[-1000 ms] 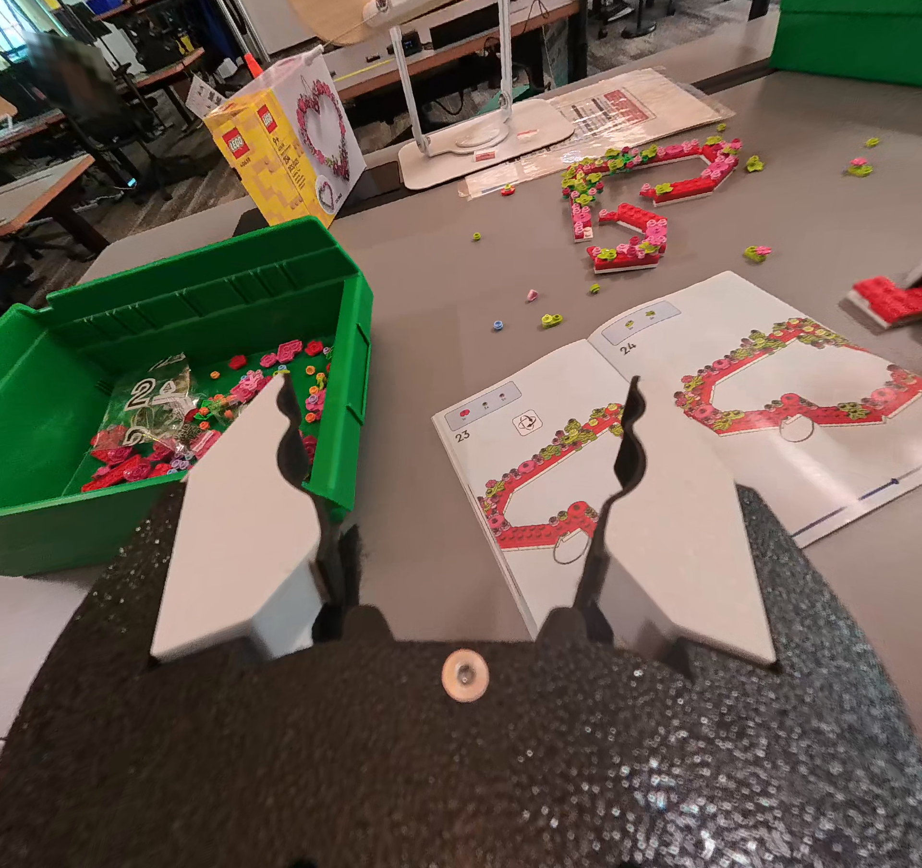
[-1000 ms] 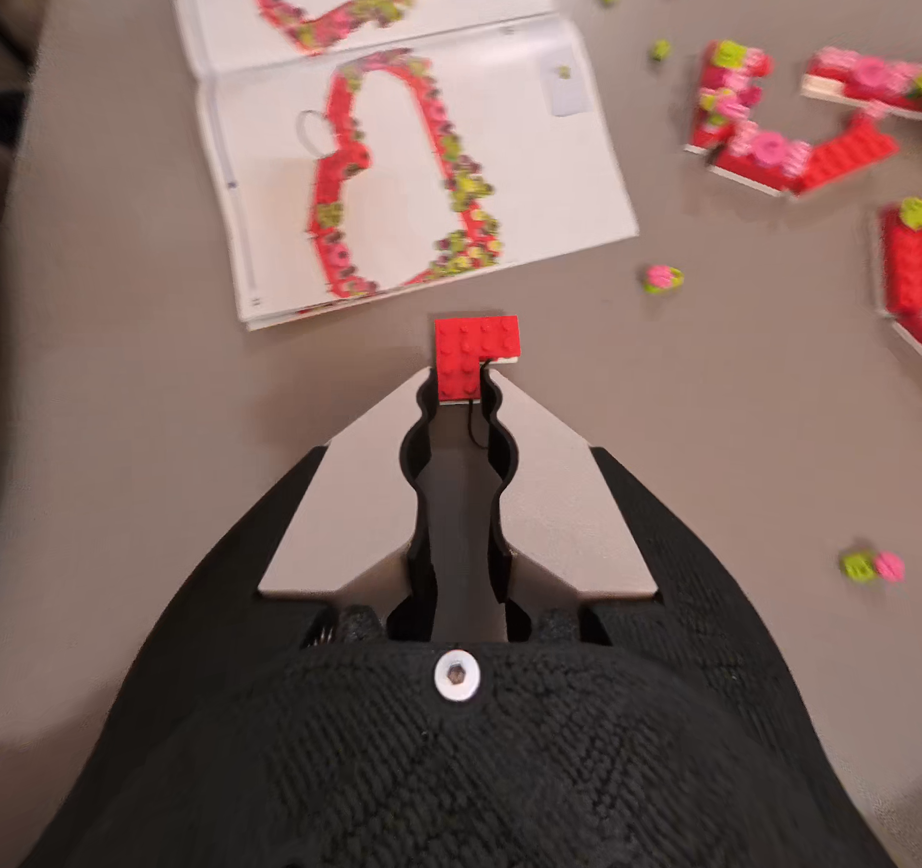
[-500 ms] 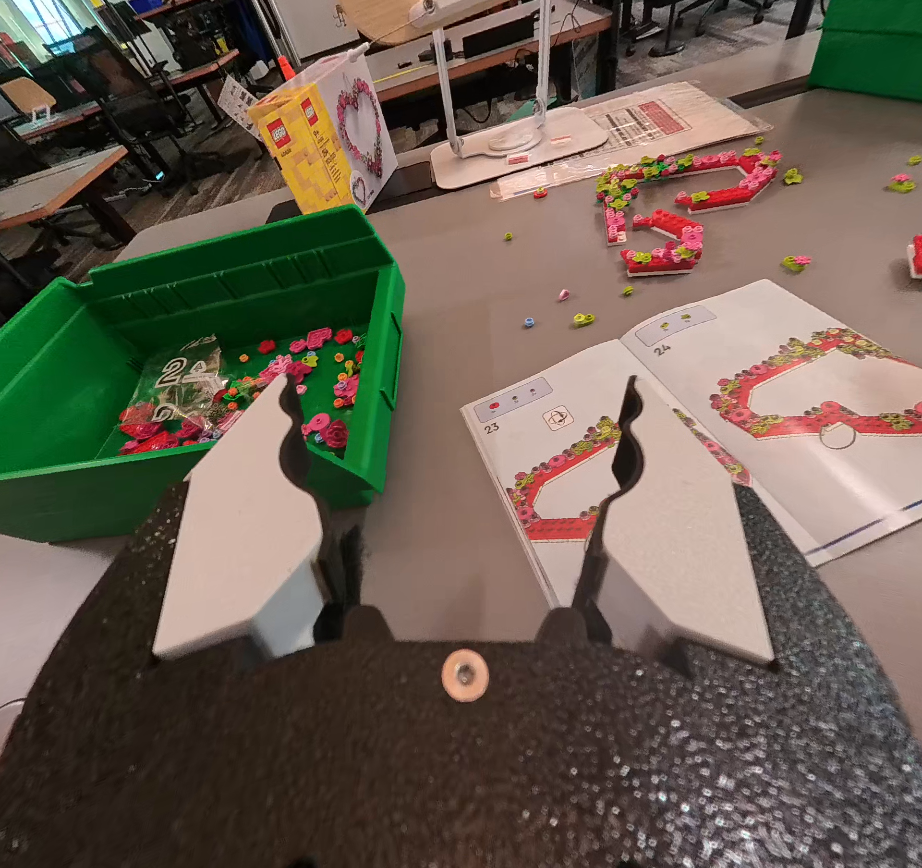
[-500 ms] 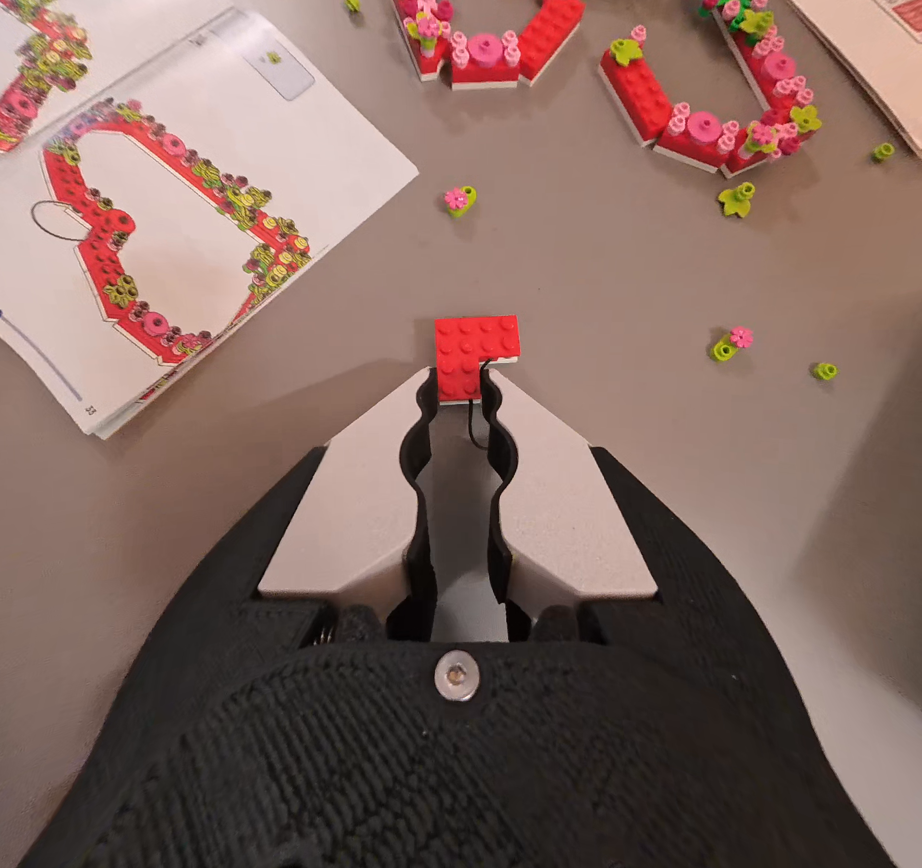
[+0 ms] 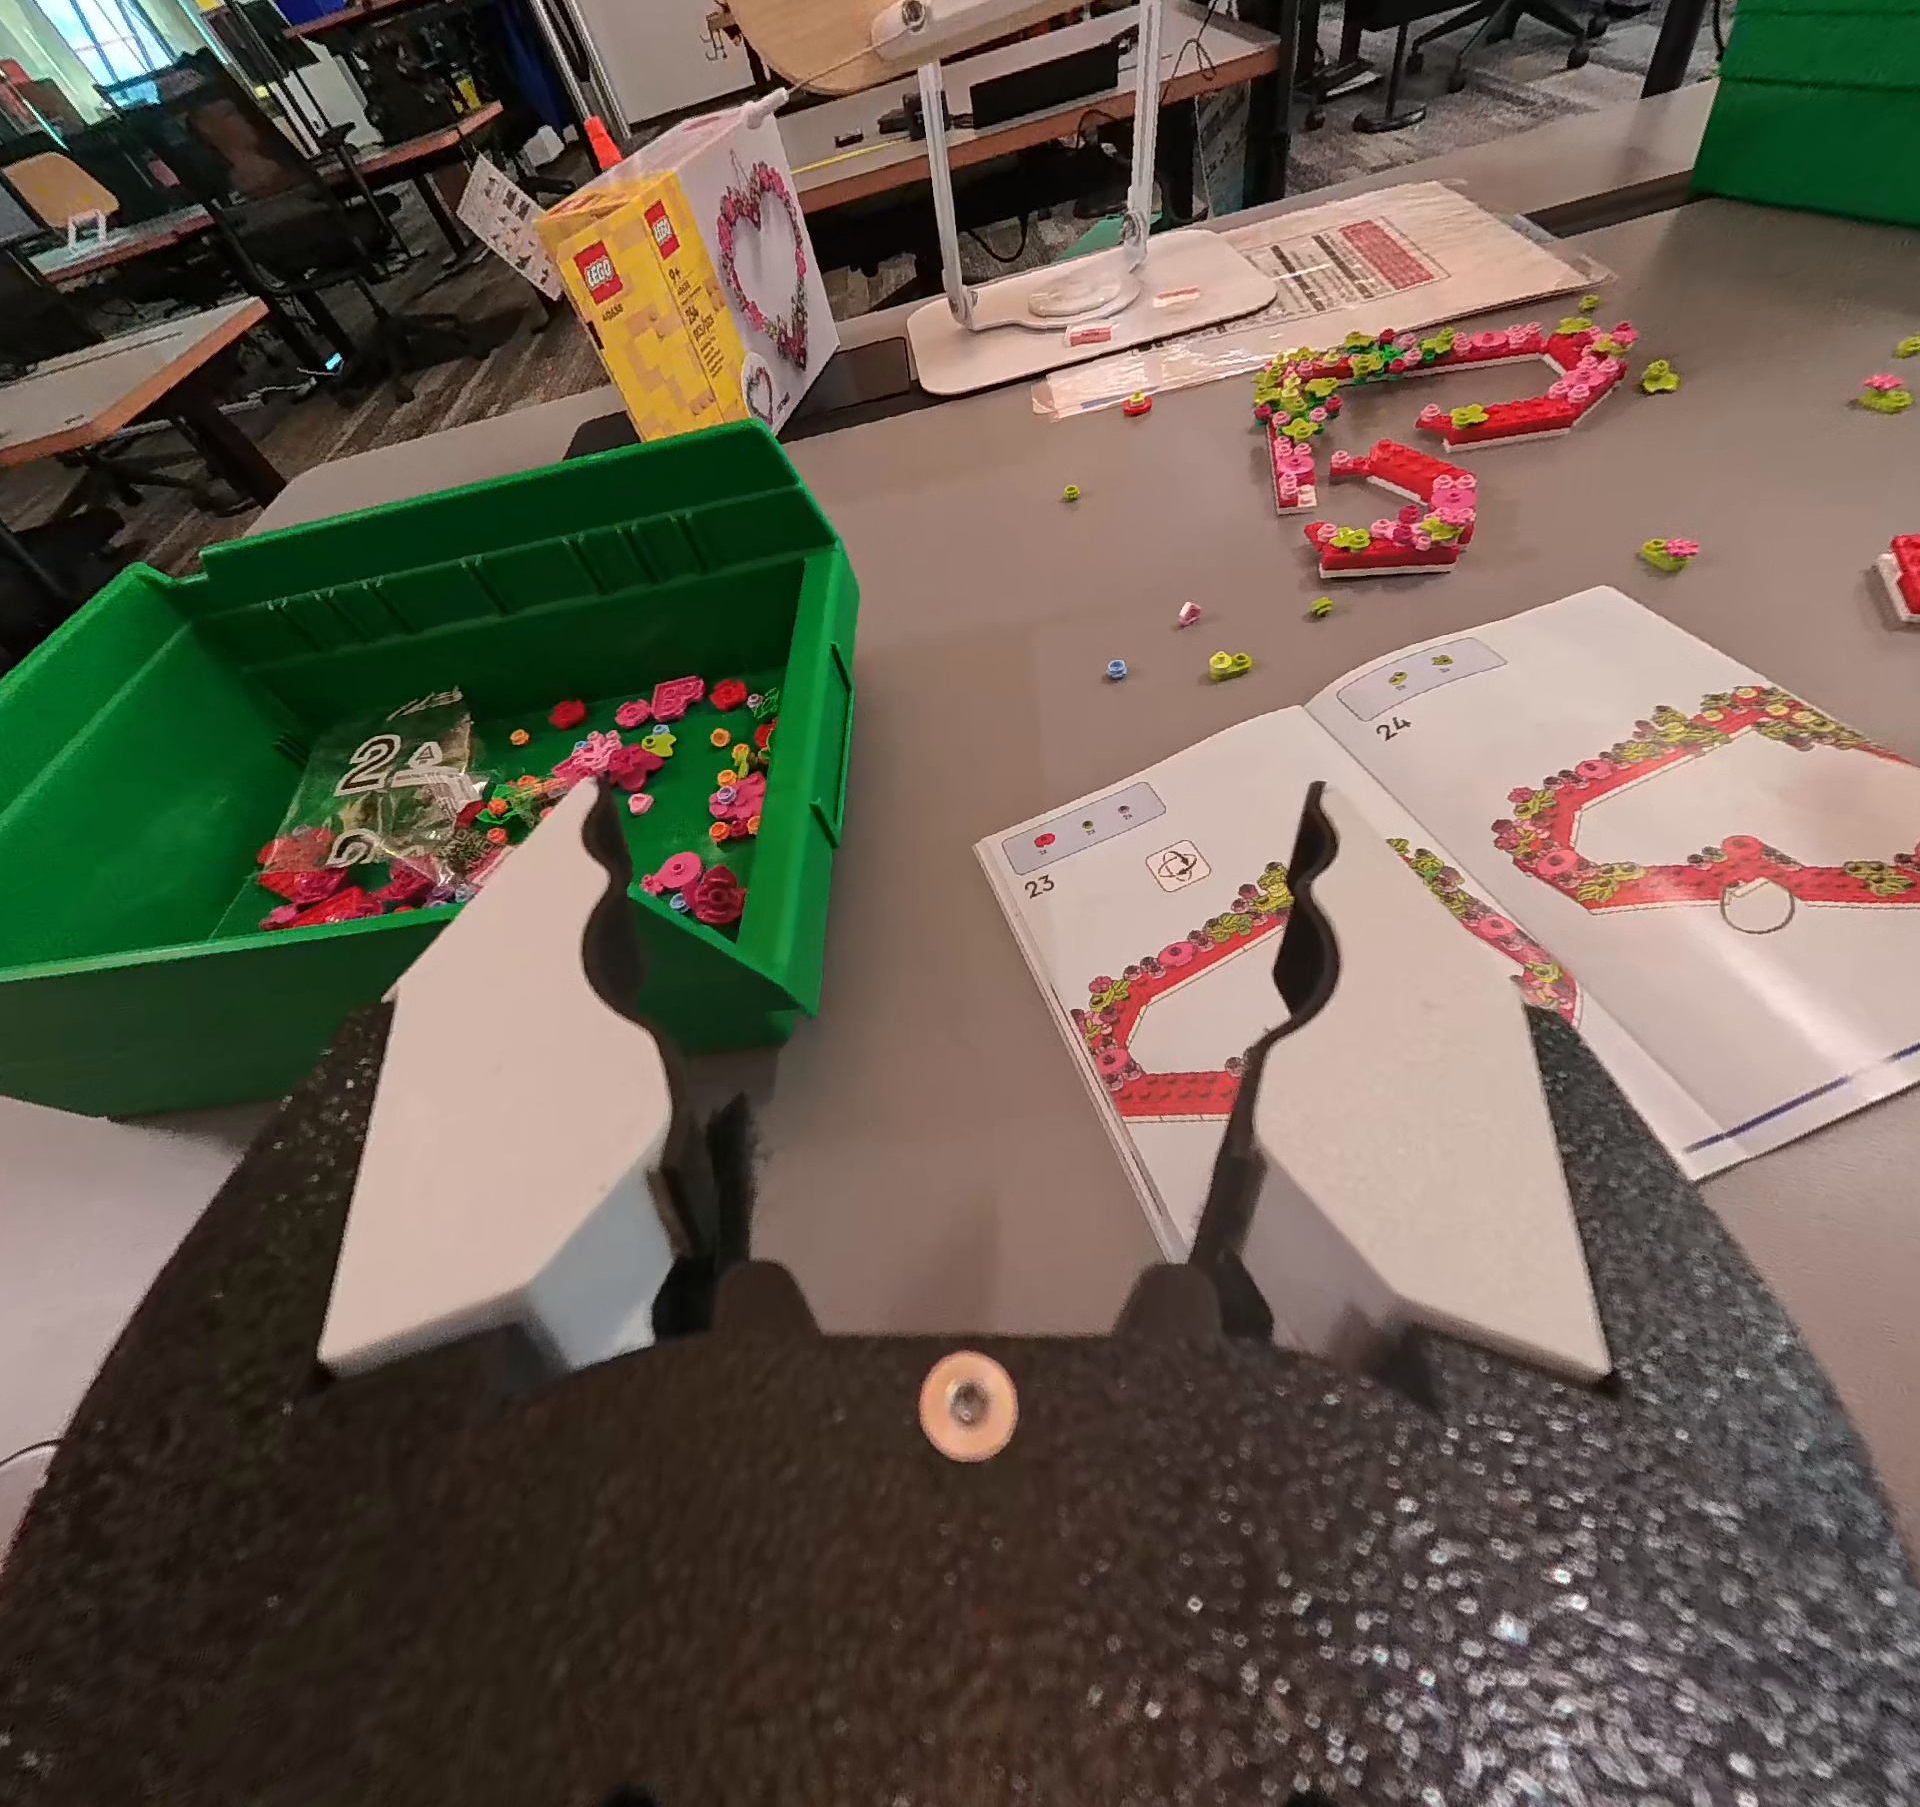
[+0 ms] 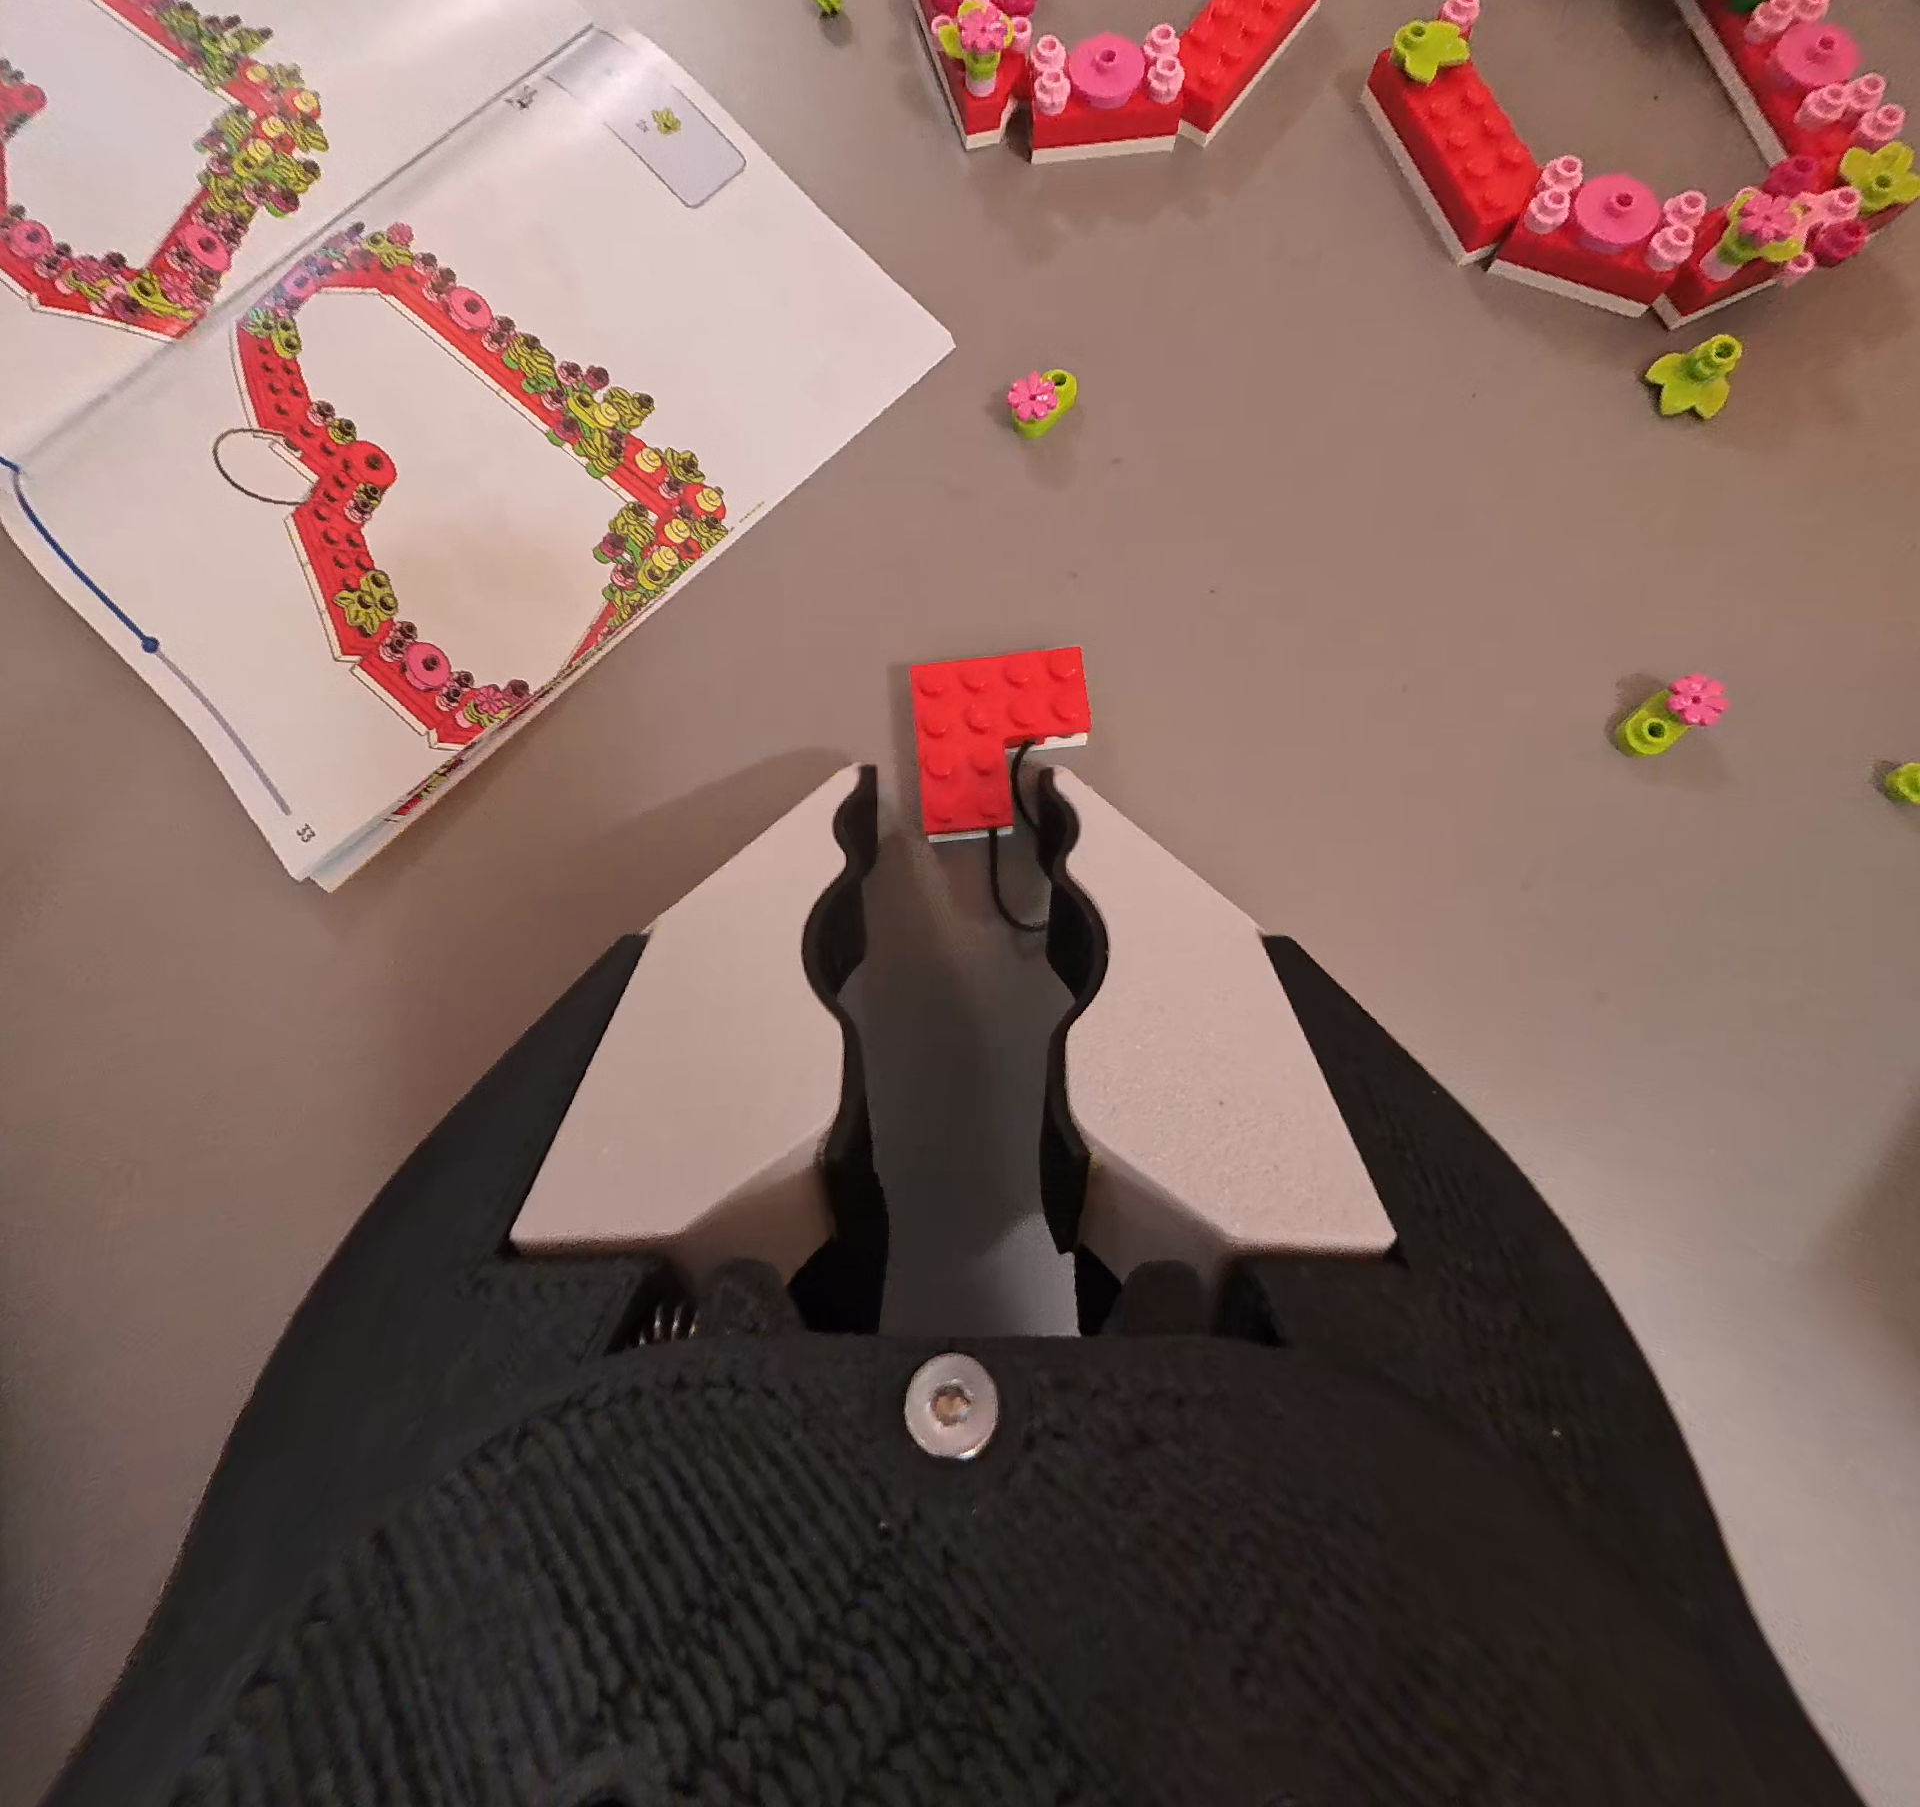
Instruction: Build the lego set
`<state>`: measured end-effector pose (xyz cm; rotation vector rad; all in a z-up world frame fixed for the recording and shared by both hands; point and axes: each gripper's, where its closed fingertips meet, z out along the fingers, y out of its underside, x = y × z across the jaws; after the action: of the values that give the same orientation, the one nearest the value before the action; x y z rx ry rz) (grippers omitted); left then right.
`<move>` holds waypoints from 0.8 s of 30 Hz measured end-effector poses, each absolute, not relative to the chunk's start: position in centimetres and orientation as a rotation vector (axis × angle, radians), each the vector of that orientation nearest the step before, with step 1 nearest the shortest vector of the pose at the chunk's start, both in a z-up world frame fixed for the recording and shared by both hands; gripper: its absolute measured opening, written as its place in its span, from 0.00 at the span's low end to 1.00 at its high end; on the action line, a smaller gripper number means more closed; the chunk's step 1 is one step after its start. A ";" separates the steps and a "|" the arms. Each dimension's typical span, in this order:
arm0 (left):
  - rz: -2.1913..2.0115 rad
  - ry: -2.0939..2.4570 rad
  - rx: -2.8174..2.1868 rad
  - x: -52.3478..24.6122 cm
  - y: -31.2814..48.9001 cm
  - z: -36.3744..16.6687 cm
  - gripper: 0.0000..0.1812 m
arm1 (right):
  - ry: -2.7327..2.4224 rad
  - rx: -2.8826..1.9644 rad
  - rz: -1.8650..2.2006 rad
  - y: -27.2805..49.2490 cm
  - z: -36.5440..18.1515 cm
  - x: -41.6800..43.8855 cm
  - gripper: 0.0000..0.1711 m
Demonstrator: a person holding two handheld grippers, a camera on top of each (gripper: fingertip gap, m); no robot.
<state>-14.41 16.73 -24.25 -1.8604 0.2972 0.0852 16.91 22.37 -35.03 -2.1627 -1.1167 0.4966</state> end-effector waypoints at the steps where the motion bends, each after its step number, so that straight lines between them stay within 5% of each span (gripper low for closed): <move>1: 0.082 0.300 -1.861 -14.4 16.7 -24.3 0.69 | -1.106 -2.166 0.511 22.3 -35.0 16.9 0.18; 24: 0.000 0.365 -1.845 -12.3 16.9 -24.6 0.69 | -1.272 -2.018 0.650 20.8 -34.4 16.4 0.25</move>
<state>-12.32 16.90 -24.62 -1.8449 0.3650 -0.0002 16.43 20.79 -34.41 -2.0179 -1.2719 0.6503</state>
